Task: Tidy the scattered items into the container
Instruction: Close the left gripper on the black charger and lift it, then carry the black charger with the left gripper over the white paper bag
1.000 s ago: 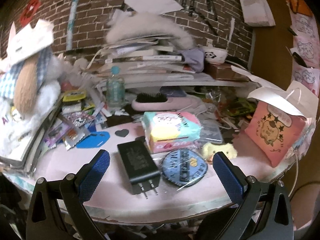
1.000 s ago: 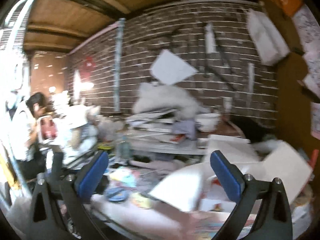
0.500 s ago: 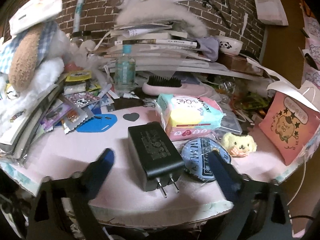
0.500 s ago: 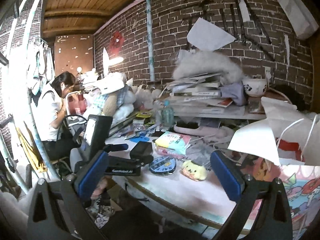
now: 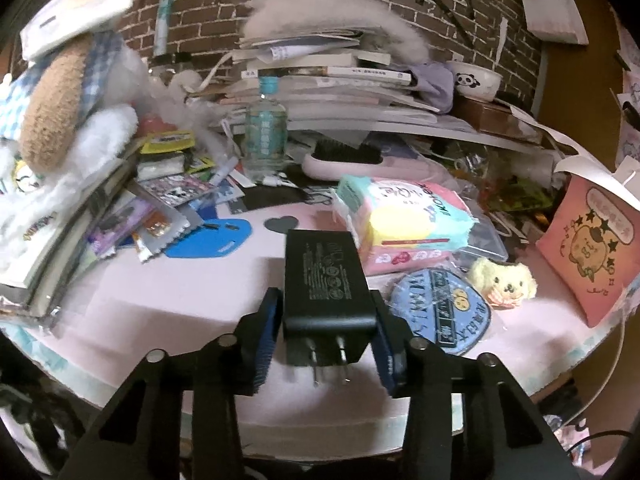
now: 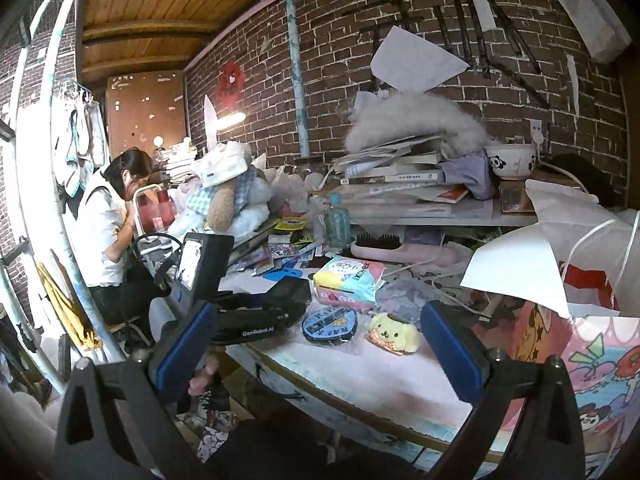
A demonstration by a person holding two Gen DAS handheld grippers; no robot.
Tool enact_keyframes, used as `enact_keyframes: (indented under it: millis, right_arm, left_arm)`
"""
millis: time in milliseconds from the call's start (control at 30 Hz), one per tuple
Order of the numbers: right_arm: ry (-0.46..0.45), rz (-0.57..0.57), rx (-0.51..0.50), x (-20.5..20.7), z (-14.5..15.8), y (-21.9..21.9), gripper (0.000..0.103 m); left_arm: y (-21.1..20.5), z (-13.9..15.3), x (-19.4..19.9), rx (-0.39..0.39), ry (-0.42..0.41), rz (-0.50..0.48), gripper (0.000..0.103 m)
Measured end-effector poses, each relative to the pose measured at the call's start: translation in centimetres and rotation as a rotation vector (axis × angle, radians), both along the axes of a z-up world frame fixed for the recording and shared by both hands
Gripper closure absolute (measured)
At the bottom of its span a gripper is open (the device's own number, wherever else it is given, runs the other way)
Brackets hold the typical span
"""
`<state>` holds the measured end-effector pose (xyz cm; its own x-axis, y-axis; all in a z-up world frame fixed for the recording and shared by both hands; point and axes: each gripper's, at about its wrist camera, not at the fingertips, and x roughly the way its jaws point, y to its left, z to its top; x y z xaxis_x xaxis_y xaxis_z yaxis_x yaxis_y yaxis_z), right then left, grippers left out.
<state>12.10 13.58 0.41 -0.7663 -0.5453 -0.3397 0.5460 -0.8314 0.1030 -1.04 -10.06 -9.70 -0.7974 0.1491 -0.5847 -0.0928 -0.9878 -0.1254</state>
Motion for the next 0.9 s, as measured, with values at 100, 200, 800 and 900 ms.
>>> enact_keyframes:
  millis: [100,200,800,900]
  right_arm:
    - [0.0,0.001,0.0,0.0,0.0,0.0,0.002]
    - [-0.003,0.001,-0.003,0.0,0.0,0.0,0.002]
    - [-0.029,-0.01,-0.022,-0.2,-0.1,0.7,0.002]
    - [-0.028,-0.012,-0.022,-0.2,-0.1,0.7,0.002]
  left_arm:
    - [-0.7,0.1,-0.1,0.026,-0.001,-0.004,0.069]
    - [-0.8,0.1,-0.3,0.024,0.0,-0.004,0.069]
    - [0.8,-0.9,-2.2,-0.051,-0.016,0.017,0.069]
    - [0.9,-0.9,-2.2,-0.057,-0.016,0.017,0.069]
